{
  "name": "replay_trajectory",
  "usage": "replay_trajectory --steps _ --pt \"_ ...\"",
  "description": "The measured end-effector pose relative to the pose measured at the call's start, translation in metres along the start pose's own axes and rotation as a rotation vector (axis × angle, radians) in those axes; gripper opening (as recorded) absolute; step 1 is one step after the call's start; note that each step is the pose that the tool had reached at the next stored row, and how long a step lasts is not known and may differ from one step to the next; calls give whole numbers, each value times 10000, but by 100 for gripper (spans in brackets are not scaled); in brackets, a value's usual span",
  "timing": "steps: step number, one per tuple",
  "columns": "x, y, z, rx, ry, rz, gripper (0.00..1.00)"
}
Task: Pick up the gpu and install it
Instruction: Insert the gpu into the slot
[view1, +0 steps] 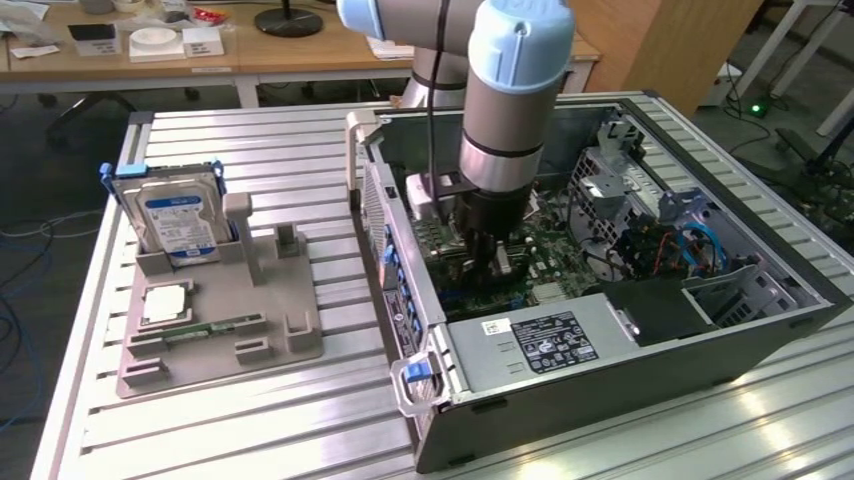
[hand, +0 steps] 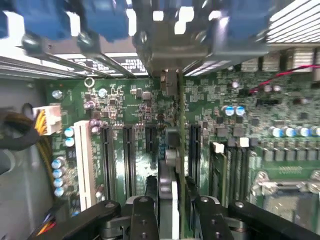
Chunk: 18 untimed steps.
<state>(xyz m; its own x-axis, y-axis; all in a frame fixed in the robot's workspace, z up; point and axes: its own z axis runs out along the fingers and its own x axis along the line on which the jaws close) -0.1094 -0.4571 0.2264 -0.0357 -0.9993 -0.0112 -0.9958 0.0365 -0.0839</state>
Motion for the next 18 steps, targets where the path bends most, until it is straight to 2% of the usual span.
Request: replay_trajectory --steps 5,11,16,18 --pt "-2 -18 -208 29 -1 0 35" --pt "-5 -34 -410 112 -4 -1 35" --pt "-5 -36 -436 120 -10 0 33" --pt "-5 -35 -437 118 -12 1 21"
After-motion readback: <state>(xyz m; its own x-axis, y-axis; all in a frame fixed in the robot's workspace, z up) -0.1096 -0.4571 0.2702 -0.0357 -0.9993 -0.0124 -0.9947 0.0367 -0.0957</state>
